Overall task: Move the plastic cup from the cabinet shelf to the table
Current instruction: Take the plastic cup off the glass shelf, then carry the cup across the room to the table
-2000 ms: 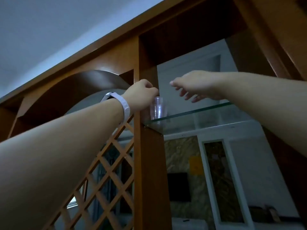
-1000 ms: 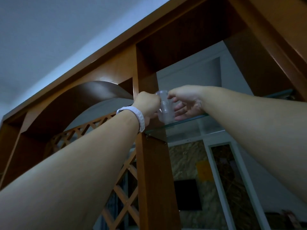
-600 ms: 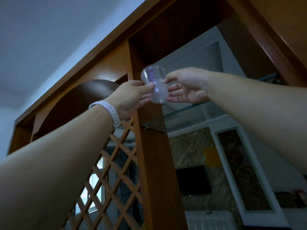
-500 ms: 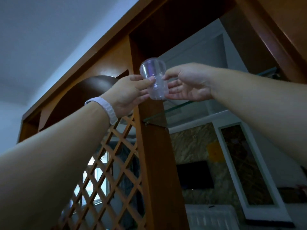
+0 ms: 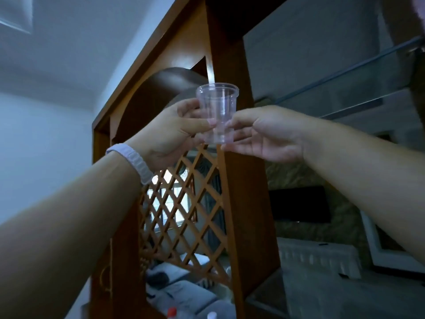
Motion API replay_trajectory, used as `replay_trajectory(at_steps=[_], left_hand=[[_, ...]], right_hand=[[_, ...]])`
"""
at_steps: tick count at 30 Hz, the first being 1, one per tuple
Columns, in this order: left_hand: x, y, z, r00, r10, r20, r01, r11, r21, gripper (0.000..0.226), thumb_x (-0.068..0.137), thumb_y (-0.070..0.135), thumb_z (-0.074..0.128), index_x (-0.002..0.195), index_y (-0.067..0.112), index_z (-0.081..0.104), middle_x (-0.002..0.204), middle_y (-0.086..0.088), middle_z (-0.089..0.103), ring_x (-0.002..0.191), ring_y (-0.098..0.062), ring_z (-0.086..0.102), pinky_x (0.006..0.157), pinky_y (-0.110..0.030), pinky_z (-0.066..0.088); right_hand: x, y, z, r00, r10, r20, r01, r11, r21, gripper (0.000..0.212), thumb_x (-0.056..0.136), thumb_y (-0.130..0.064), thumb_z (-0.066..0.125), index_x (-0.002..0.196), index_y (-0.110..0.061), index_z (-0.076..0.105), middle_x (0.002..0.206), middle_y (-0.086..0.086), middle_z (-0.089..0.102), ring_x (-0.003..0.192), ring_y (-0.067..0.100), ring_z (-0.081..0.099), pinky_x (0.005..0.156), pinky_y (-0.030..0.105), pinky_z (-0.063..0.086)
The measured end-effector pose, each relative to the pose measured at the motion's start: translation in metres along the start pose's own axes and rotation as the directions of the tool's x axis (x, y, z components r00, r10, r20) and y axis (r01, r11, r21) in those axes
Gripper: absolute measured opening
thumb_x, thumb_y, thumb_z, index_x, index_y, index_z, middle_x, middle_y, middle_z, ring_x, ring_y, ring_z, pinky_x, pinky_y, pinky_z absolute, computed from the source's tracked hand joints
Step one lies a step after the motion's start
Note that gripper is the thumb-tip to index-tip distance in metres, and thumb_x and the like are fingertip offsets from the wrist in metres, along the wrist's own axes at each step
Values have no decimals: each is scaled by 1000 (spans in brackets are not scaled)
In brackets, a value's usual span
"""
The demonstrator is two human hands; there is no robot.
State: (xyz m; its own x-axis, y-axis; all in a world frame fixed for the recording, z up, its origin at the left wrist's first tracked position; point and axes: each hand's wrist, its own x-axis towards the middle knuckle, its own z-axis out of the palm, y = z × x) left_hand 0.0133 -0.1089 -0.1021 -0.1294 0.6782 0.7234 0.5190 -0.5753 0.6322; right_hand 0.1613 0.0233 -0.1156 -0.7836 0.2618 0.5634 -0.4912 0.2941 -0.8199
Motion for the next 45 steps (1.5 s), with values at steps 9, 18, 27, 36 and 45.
replay_trajectory(at_steps=[9, 18, 27, 36, 45], left_hand=[[-84, -55, -1, 953, -160, -257, 145, 987, -75, 45, 91, 14, 64, 132, 3, 49, 124, -18, 65, 103, -28, 69, 80, -38, 57], [-171, -123, -51, 903, -273, -332, 311, 948, 65, 46, 86, 13, 70, 130, 11, 54, 128, -15, 63, 112, -32, 65, 98, -59, 48], [-262, -160, -127, 887, -336, -318, 430, 850, 302, 57, 79, 16, 74, 132, 18, 52, 125, -3, 66, 112, -19, 64, 92, -40, 56], [-382, -204, -204, 782, -389, -487, 533, 822, 199, 52, 73, 14, 76, 116, 38, 56, 112, 15, 70, 109, -9, 65, 85, -26, 56], [-497, -237, -260, 606, -478, -636, 651, 757, 50, 61, 77, -4, 76, 125, 24, 52, 125, -3, 61, 105, -1, 63, 80, -19, 53]], right_hand=[[-11, 84, 47, 988, 118, 102, -133, 979, 157, 25, 90, -6, 58, 114, -10, 65, 118, 19, 70, 110, 30, 68, 89, 36, 58], [-8, 198, 105, 936, 286, 206, -341, 879, 333, 32, 88, -2, 58, 120, -4, 62, 105, 18, 76, 100, 27, 73, 86, 36, 58], [-9, 307, 207, 866, 352, 355, -495, 699, 516, 35, 92, -6, 53, 125, -8, 62, 120, 20, 71, 112, 30, 67, 96, 42, 51], [-1, 404, 330, 756, 429, 494, -653, 551, 520, 40, 90, -12, 52, 130, -5, 56, 130, 24, 63, 121, 38, 60, 99, 46, 50], [-9, 465, 437, 596, 522, 610, -800, 454, 393, 60, 80, -15, 63, 137, -1, 49, 134, 26, 60, 124, 40, 57, 102, 47, 47]])
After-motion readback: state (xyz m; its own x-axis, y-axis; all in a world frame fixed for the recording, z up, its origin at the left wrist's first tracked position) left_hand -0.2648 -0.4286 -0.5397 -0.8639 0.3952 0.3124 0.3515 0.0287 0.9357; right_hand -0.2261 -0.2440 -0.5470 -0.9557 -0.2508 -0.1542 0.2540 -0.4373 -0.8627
